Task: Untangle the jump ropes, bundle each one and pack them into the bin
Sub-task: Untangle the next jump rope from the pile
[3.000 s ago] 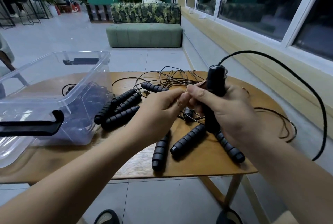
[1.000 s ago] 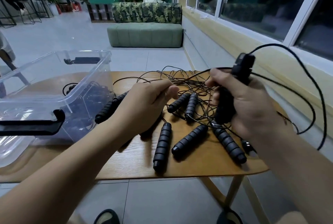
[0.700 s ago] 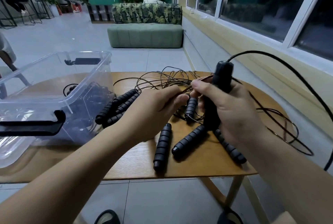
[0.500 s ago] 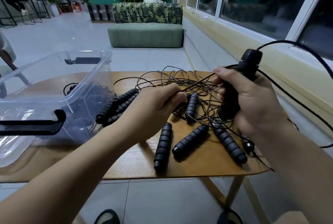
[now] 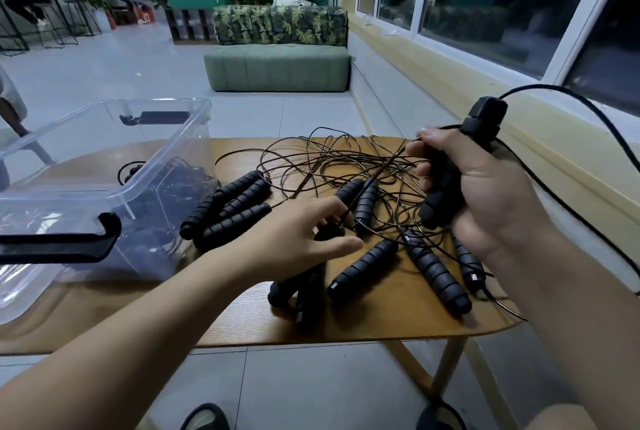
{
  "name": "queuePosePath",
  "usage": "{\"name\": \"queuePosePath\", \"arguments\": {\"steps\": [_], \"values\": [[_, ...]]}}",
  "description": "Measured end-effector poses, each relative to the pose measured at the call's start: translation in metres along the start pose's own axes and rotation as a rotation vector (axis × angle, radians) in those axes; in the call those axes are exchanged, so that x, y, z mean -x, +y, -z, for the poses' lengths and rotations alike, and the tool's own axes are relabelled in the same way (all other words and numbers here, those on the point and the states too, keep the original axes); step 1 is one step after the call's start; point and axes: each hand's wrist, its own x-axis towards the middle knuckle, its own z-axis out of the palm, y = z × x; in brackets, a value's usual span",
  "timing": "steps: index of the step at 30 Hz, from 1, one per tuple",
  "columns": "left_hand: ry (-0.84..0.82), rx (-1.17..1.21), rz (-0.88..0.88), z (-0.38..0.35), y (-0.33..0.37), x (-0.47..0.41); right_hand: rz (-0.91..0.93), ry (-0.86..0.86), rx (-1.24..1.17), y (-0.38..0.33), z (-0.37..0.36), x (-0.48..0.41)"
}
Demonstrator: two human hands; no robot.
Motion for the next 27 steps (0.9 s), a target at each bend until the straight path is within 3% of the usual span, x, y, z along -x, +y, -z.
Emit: {"name": "queuePosePath", "arguments": {"steps": [7,12,22,27], "values": [[-0.040,-0.123,0.048,-0.001,-0.002,-0.001,-0.015,0.034,-0.012,0.003,0.006,-0.005],[0.058,-0.155,0.116,0.006,-0.004,-0.003,-0.049,0.056,0.033,0.005,0.015,-0.009],[0.194,0.521,0.251,0.002,0.013,-0.006,-0.315,-0.250,0.342,0.037,-0.011,0.017],[0.240,0.624,0.241,0.006,0.017,-0.003,-0.375,-0.308,0.318,0.044,-0.021,0.027]]}}
